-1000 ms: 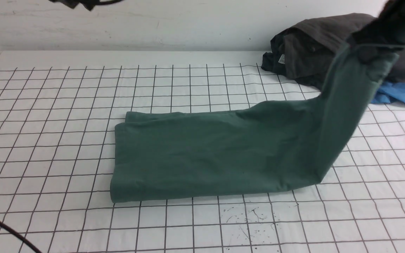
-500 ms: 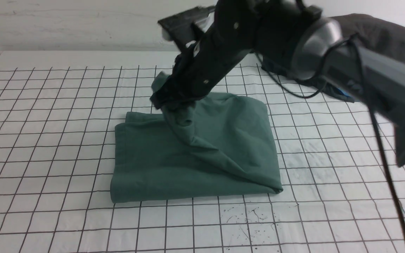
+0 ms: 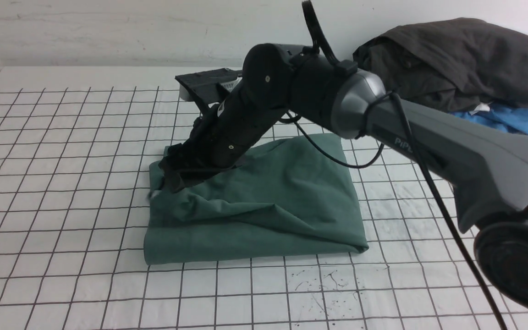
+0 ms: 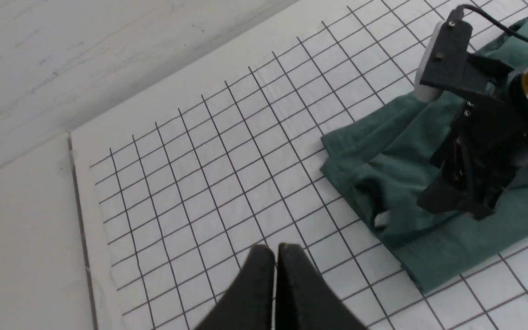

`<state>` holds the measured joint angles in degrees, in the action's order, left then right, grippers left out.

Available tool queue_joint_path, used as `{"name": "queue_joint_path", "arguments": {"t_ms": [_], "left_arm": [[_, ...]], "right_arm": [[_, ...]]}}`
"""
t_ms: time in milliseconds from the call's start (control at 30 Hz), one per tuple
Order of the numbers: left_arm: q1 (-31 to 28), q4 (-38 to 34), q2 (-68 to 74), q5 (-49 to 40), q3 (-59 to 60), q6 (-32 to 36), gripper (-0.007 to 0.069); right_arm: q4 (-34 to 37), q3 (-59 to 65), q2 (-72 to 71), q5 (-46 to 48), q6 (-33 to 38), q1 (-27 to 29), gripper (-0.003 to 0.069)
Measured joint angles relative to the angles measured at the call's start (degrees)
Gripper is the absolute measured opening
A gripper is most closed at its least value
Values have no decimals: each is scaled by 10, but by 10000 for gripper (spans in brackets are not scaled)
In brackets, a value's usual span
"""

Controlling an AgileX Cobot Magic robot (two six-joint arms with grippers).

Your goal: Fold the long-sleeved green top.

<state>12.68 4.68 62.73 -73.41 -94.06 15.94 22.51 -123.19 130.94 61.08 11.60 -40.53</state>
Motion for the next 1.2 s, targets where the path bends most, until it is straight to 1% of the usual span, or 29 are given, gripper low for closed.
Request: {"name": "queue_joint_path", "arguments": {"t_ms": [100, 133, 200, 267, 300, 367, 400, 433, 500, 533, 567, 600, 667, 767, 967, 1067, 1200], "left_arm": [[0, 0, -37, 0, 30, -6, -8], [0, 2, -70, 0, 57, -9, -8], [0, 3, -108, 0, 91, -13, -8], [0, 4, -146, 0, 129, -20, -8], [0, 4, -167, 0, 151, -24, -8], [0, 4, -214, 0, 208, -42, -8], [0, 4, -222, 0, 218, -46, -8], [0, 5, -245, 0, 248, -57, -8], [0, 6, -286, 0, 299, -79, -8], [0, 7, -291, 0, 304, -81, -8], [0, 11, -326, 0, 348, -96, -8], [0, 14, -349, 0, 371, -104, -8], [0, 15, -377, 0, 392, -110, -8], [0, 16, -467, 0, 454, -118, -8], [0, 15, -573, 7, 499, -141, -8], [0, 15, -598, 10, 515, -159, -8], [0, 15, -604, 12, 522, -181, -8]], "right_arm": [[-26, -4, -7, 24, -4, 0, 496], [-54, -5, -7, 33, -10, 0, 484], [-69, -5, -1, 34, -18, 1, 445], [-68, -5, 12, 31, -25, 1, 384], [-63, -5, 21, 31, -26, 0, 342], [-50, -5, 44, 29, -27, -5, 228], [-49, -5, 44, 29, -27, -5, 219], [-43, -4, 56, 29, -27, -9, 153], [-39, -3, 62, 29, -26, -12, 67], [-39, -3, 62, 30, -26, -12, 59], [-39, -6, 62, 32, -26, -13, 17], [-39, -11, 61, 36, -25, -12, 3], [-39, -18, 59, 46, -25, -11, -6], [-40, -45, 41, 91, -14, -8, -11], [-48, -70, -44, 106, 14, -6, -11], [-55, -75, -81, 108, 20, -4, -11], [-73, -77, -76, 110, 21, -4, -11]]}}
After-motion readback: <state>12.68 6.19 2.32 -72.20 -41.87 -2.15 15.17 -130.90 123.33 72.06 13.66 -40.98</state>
